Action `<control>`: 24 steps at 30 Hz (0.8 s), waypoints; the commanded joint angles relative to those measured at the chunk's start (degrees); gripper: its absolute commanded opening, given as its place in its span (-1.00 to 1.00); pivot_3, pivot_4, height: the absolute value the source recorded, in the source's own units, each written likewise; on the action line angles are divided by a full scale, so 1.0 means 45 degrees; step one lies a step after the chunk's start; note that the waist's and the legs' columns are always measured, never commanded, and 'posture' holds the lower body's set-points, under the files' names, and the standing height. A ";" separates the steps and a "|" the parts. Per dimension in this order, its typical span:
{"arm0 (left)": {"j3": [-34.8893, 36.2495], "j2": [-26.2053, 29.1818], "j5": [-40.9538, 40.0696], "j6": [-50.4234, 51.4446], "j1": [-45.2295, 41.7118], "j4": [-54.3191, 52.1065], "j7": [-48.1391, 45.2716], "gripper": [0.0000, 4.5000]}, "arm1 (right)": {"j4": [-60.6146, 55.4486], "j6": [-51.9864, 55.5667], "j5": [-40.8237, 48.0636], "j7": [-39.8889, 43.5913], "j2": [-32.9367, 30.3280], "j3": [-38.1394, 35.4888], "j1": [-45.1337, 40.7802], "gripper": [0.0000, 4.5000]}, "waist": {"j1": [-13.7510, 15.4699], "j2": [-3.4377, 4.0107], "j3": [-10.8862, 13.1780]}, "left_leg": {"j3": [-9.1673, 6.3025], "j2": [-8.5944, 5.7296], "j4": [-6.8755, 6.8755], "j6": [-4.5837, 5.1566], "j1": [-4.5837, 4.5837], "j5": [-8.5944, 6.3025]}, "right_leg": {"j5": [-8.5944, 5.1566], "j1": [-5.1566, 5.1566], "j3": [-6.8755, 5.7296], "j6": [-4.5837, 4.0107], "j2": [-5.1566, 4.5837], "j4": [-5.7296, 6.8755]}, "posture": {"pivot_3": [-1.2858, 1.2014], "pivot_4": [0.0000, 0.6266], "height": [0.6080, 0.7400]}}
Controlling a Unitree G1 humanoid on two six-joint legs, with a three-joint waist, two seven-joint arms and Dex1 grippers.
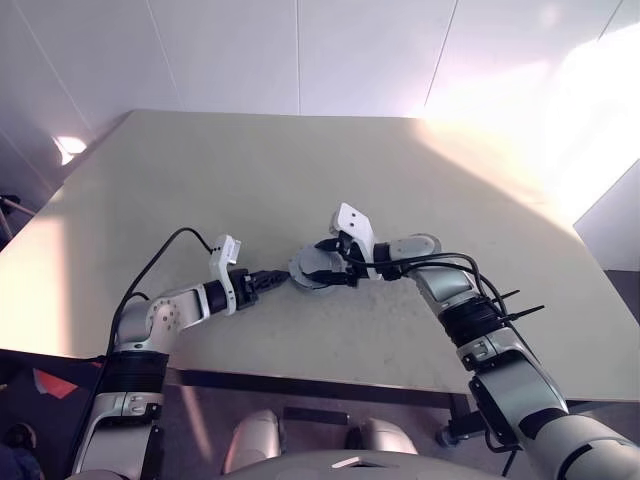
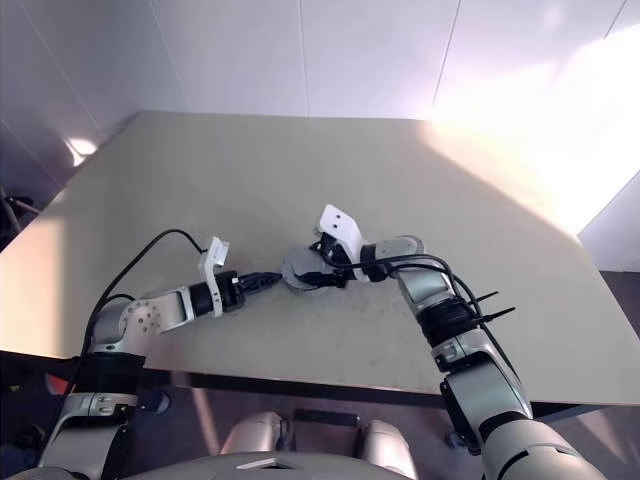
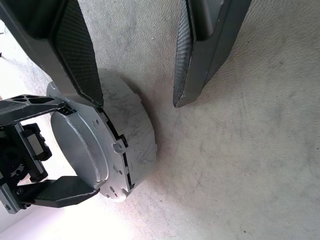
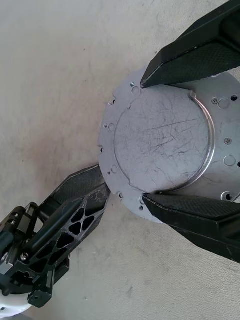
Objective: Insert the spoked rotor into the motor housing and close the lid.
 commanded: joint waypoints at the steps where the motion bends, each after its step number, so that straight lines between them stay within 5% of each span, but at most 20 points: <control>1: -0.0098 0.0119 0.0211 0.0054 0.0065 0.0205 0.0197 0.06 | 0.0243 0.0034 -0.0134 0.0164 -0.0187 0.0101 0.0049 0.41 | 0.0000 0.0000 0.0000 | 0.0000 0.0000 0.0001 0.0000 0.0000 0.0000 | 0.0000 0.0000 0.0000 0.0000 0.0000 0.0000 | 0.03 -1.00 1.00; 24: 0.0683 -0.0540 -0.0618 0.0612 -0.0934 0.0483 0.0678 0.06 | 0.0776 0.0108 -0.0339 -0.0150 -0.0146 0.0138 0.0010 0.41 | 0.0043 -0.0001 -0.0001 | -0.0003 0.0000 0.0019 0.0007 0.0044 -0.0005 | 0.0000 0.0059 -0.0001 0.0000 0.0000 0.0002 | 0.03 -1.00 1.00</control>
